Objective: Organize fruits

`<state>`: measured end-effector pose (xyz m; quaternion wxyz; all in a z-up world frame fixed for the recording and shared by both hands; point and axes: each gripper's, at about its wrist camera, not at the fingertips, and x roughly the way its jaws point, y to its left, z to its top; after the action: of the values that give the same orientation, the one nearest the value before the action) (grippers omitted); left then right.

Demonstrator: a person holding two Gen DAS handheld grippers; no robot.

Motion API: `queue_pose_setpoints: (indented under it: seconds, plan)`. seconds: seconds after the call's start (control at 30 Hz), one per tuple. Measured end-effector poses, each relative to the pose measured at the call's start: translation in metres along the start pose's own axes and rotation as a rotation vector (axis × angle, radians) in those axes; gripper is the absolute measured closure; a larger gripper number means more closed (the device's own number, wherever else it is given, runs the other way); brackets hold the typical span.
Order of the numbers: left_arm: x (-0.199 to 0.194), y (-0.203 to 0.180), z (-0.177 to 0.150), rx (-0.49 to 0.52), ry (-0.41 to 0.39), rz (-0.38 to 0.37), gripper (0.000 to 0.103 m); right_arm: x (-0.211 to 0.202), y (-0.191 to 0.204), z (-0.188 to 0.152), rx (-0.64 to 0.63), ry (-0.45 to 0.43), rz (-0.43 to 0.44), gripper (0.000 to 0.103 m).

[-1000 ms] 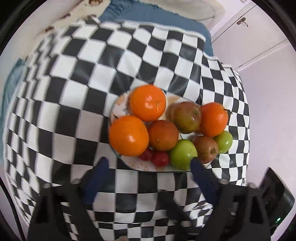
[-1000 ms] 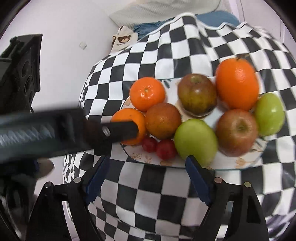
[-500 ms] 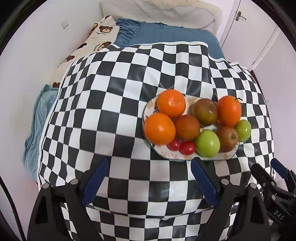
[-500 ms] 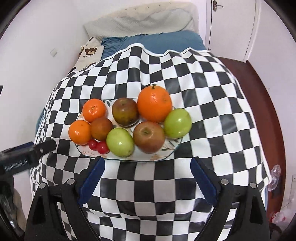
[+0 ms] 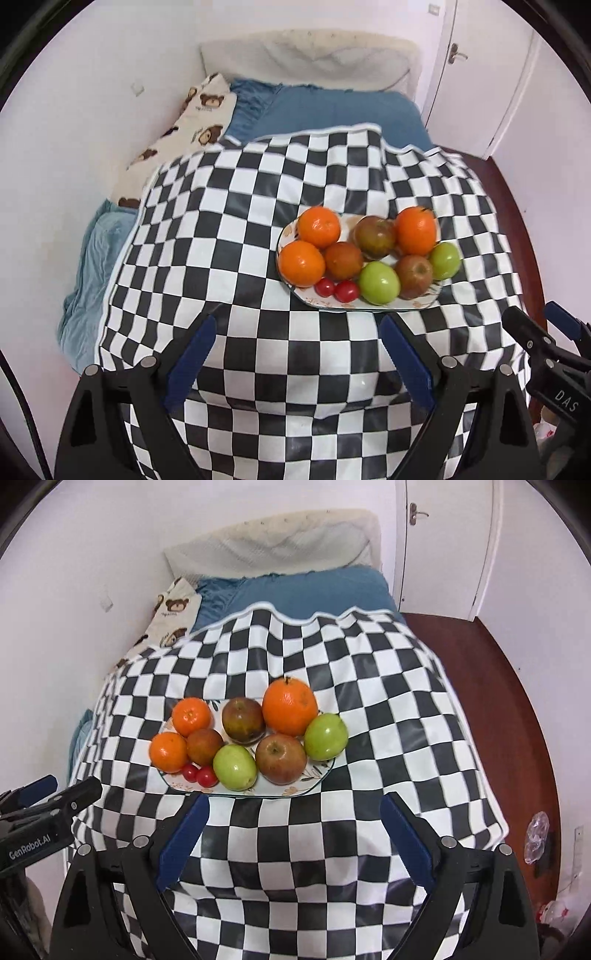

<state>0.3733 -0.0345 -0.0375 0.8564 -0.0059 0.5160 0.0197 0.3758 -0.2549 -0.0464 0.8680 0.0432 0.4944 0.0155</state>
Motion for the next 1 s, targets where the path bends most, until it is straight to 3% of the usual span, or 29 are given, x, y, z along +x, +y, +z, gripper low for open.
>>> queue_pose_setpoints:
  seconds: [0.17,0.43,0.73,1.0]
  plan:
    - [-0.045,-0.006,-0.010,0.025,-0.073,-0.024,0.011,-0.053,-0.001,-0.006,-0.013,-0.063,-0.001,0.007]
    - [-0.106,-0.010,-0.033,0.046,-0.121,-0.060,0.011,-0.134,0.003,-0.026,-0.050,-0.126,0.012,0.007]
    - [-0.149,-0.010,-0.056,0.037,-0.145,-0.081,0.011,-0.203,0.008,-0.047,-0.036,-0.182,0.037,0.007]
    - [-0.166,-0.009,-0.063,0.031,-0.163,-0.081,0.011,-0.239,0.011,-0.058,-0.042,-0.210,0.041,0.006]
